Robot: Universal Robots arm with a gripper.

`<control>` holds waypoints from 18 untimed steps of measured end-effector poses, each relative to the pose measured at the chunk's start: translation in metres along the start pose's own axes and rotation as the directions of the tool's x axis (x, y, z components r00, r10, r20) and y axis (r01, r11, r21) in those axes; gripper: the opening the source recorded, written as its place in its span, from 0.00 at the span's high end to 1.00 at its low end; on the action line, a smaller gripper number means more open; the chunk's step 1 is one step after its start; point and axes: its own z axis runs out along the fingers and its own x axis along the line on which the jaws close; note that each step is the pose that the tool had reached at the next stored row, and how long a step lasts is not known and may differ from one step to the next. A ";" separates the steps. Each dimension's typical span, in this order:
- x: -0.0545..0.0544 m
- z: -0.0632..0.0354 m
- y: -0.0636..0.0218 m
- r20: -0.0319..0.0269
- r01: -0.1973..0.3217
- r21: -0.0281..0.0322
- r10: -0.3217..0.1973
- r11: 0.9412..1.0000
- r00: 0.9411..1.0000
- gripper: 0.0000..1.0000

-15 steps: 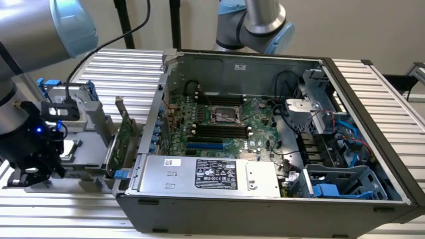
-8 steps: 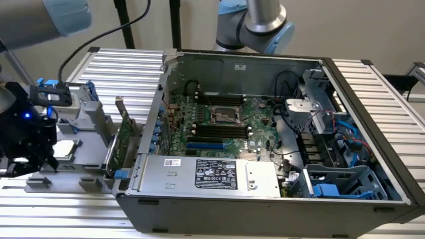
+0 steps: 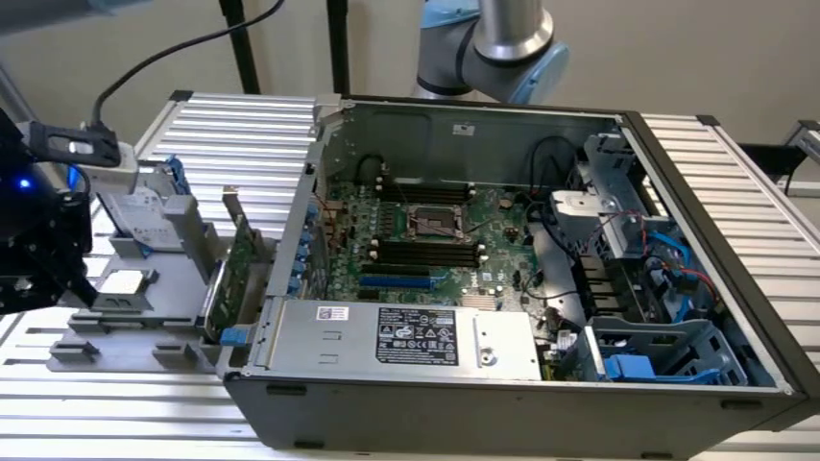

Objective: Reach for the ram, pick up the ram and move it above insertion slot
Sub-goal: 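Pick up the ram and move it above insertion slot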

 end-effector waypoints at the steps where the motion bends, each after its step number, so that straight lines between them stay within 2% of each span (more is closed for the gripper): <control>1: 0.000 -0.0049 -0.0002 0.000 0.002 0.000 -0.002 1.000 1.000 0.86; 10: -0.004 -0.0457 -0.0084 0.000 0.011 0.000 -0.011 1.000 1.000 0.86; 15: -0.005 -0.0687 -0.0200 0.000 0.012 -0.001 -0.012 1.000 1.000 0.86; 18: -0.006 -0.0819 -0.0300 0.000 0.012 0.000 -0.012 1.000 1.000 0.86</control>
